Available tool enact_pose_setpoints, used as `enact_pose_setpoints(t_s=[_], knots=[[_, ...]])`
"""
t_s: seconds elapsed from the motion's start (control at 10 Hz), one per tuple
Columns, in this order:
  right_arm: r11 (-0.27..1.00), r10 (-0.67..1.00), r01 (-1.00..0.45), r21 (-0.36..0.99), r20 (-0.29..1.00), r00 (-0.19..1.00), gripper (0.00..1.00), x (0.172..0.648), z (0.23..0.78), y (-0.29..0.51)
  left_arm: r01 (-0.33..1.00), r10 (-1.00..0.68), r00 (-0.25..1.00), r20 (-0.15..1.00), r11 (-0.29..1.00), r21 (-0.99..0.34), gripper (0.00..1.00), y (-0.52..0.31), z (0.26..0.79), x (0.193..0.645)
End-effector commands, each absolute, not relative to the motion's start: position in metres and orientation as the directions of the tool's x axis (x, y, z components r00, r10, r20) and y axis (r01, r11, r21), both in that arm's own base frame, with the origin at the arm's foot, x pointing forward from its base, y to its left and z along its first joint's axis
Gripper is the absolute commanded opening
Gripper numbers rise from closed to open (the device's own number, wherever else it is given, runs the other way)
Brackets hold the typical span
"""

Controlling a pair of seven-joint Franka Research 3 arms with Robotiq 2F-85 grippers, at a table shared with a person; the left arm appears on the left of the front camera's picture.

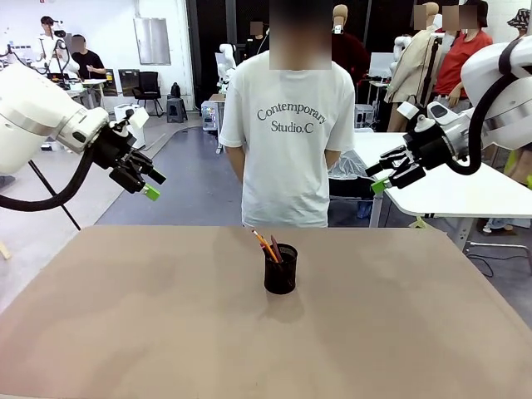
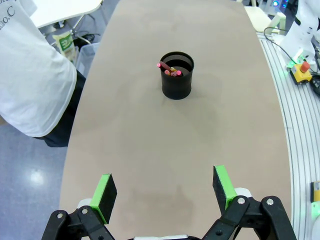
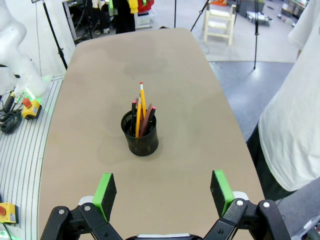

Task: Place the pens into the pen holder.
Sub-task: Pick up a writing instrument from the table and place it into the Pen holder.

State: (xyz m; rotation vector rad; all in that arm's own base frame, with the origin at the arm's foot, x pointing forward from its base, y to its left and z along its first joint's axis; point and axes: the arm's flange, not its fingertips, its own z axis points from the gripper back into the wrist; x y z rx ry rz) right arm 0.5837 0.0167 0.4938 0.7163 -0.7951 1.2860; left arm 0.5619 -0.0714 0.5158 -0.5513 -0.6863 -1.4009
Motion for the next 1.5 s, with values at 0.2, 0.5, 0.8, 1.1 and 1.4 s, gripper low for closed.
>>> enact_pose_setpoints(t_s=[0.2,0.5,0.8,1.1,1.4], knots=[[0.146,0.541,-0.989,0.018,0.836,0.095,1.0,0.5841,0.4962,0.017,0.993,-0.695,0.036,0.718,0.105,0.052,1.0,-0.0705,0.5172,0.5617],[0.146,0.541,-0.989,0.018,0.836,0.095,1.0,0.5841,0.4962,0.017,0.993,-0.695,0.036,0.718,0.105,0.052,1.0,-0.0705,0.5172,0.5617],[0.146,0.541,-0.989,0.018,0.836,0.095,1.0,0.5841,0.4962,0.017,0.993,-0.695,0.036,0.718,0.105,0.052,1.0,-0.0705,0.5172,0.5617],[0.146,0.541,-0.989,0.018,0.836,0.095,1.0,0.5841,0.4962,0.017,0.993,-0.695,0.036,0.718,0.105,0.052,1.0,-0.0705,0.5172,0.5617],[0.146,0.541,-0.989,0.018,0.836,0.095,1.0,0.5841,0.4962,0.017,0.993,-0.695,0.036,0.718,0.105,0.052,1.0,-0.0705,0.5172,0.5617]])
